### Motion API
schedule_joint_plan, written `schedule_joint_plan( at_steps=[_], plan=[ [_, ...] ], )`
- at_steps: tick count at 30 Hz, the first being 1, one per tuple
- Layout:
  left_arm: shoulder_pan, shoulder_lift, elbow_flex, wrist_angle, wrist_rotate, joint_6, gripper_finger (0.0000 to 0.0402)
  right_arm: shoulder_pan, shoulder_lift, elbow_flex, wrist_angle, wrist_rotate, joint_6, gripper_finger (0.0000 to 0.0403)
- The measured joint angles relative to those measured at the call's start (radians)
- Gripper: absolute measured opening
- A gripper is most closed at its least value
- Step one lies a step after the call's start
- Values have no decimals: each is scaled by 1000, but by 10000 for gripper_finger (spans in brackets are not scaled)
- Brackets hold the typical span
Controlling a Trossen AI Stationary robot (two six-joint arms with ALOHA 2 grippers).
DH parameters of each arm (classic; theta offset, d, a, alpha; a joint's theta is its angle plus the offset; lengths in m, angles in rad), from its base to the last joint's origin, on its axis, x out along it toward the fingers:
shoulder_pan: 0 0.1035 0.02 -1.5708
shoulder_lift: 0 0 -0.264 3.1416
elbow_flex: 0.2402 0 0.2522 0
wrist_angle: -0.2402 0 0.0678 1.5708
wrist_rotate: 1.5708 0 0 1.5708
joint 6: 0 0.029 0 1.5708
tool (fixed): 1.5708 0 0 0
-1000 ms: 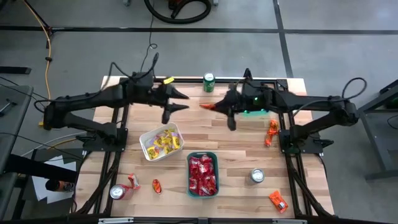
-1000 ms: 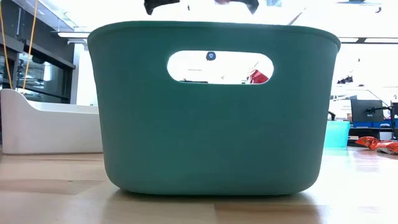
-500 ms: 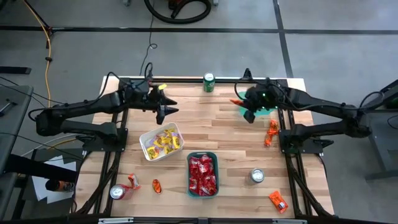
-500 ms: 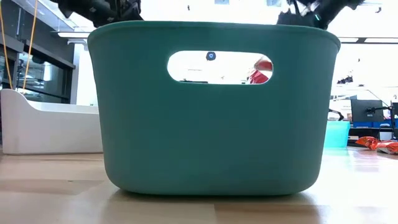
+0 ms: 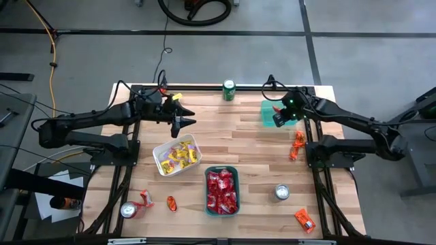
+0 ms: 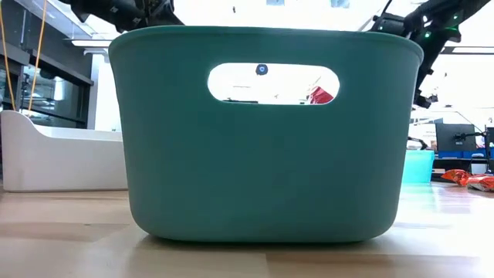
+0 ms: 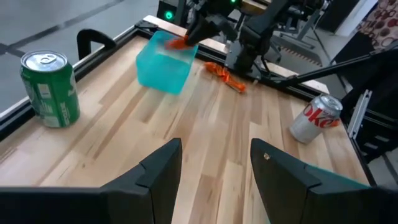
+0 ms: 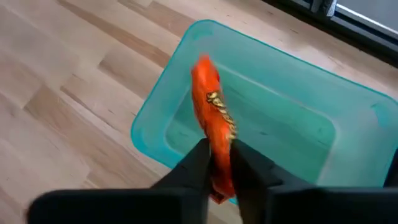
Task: Sort candy
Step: Put the orange chocolate into the transparent green bin
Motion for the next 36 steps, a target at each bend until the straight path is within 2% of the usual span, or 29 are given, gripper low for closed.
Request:
schedule_joint_plan(
  at_steps=[7, 11, 16, 18, 20, 25, 28, 31, 36],
  plan=[
    [0, 0, 0, 1, -1, -8, 177, -9, 4, 6, -51, -9, 63, 178],
    [1, 0, 0, 2, -1, -9, 177, -9, 4, 92, -155, -55, 48, 217],
    [5, 0, 0, 2, -3, -8, 177, 19, 4, 228, -330, -219, 192, 224],
    [5, 0, 0, 2, -3, -1, 177, 64, 4, 254, -396, -283, 250, 224],
    [5, 0, 0, 3, -8, -1, 177, 131, 3, 261, -453, -301, 306, 225],
    [5, 0, 0, 4, -56, -1, 177, 318, 3, 194, -556, -206, 527, 225],
    [5, 0, 0, 13, -58, -1, 177, 394, 4, 111, -536, -157, 685, 225],
    [5, 0, 0, 28, -57, -1, 177, 433, 4, 18, -493, -149, 788, 225],
    [5, 1, 0, 43, -58, -20, 177, 451, 55, -2, -446, -106, 851, 225]
  ],
)
